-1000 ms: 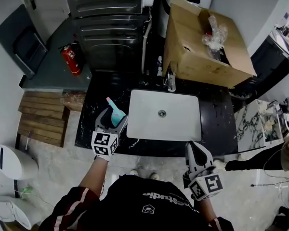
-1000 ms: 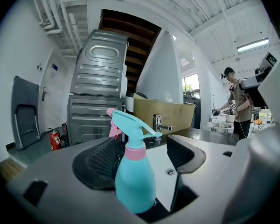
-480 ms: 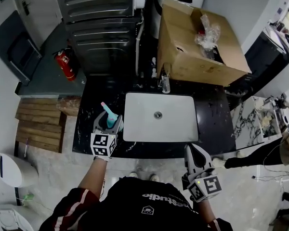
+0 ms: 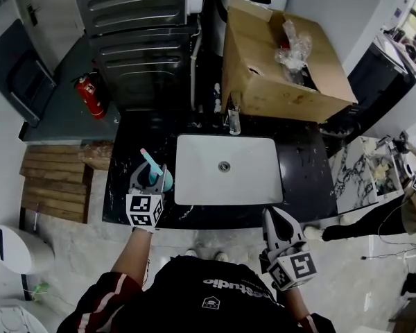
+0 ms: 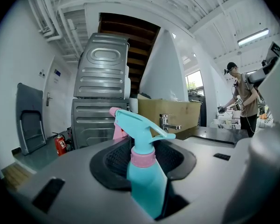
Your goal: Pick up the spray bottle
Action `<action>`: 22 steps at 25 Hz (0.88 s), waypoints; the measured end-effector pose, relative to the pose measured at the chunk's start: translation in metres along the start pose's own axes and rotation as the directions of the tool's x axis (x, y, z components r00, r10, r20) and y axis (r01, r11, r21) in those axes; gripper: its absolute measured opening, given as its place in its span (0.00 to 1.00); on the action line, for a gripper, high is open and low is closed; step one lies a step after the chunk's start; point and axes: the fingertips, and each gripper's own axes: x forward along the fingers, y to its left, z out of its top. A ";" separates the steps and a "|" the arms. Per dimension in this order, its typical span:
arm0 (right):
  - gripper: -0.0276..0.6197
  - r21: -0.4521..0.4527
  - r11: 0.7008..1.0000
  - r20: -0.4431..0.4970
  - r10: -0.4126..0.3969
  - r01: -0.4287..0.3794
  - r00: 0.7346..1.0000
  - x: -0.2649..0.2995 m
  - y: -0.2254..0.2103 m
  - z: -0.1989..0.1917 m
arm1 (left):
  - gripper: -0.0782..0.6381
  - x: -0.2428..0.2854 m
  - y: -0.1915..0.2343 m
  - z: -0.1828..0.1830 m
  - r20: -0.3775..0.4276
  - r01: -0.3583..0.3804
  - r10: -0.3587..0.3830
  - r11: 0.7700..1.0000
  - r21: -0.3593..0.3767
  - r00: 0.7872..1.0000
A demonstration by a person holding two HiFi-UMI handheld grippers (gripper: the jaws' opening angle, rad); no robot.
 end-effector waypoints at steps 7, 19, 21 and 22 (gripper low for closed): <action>0.10 -0.008 1.000 -0.027 -0.003 0.003 1.000 0.001 -0.001 -0.005 | 0.33 -0.005 -0.002 0.016 0.024 0.018 -0.019 1.000 0.018 1.000; 0.10 -0.027 1.000 0.032 0.002 -0.001 0.999 0.001 -0.013 0.019 | 0.32 -0.029 -0.054 0.098 0.095 0.162 -0.168 0.984 0.066 0.981; 0.10 -0.032 0.999 0.047 0.005 -0.003 0.999 0.001 -0.015 0.025 | 0.32 -0.033 -0.070 0.114 0.107 0.202 -0.208 0.977 0.072 0.972; 0.10 -0.036 0.999 0.053 0.007 -0.005 0.999 0.001 -0.015 0.027 | 0.32 -0.035 -0.078 0.122 0.111 0.222 -0.229 0.972 0.073 0.967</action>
